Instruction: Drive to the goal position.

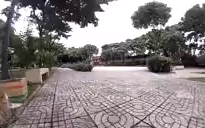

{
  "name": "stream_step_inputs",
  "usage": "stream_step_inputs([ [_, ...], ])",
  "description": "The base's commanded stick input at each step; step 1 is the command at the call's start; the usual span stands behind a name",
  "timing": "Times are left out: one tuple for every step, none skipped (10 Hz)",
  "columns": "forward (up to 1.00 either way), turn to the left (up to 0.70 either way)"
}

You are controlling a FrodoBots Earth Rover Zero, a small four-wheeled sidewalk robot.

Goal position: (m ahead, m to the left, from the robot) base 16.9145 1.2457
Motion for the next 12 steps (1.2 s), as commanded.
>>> stream_step_inputs([
  [1.0,0.2],
  [1.0,0.27],
  [1.0,0.27],
  [1.0,0.14],
  [1.0,0.0],
  [1.0,0.0],
  [1.0,0.0],
  [1.0,0.0],
  [1.0,0.0],
  [1.0,0.0],
  [1.0,0.0],
  [1.0,0.0],
])
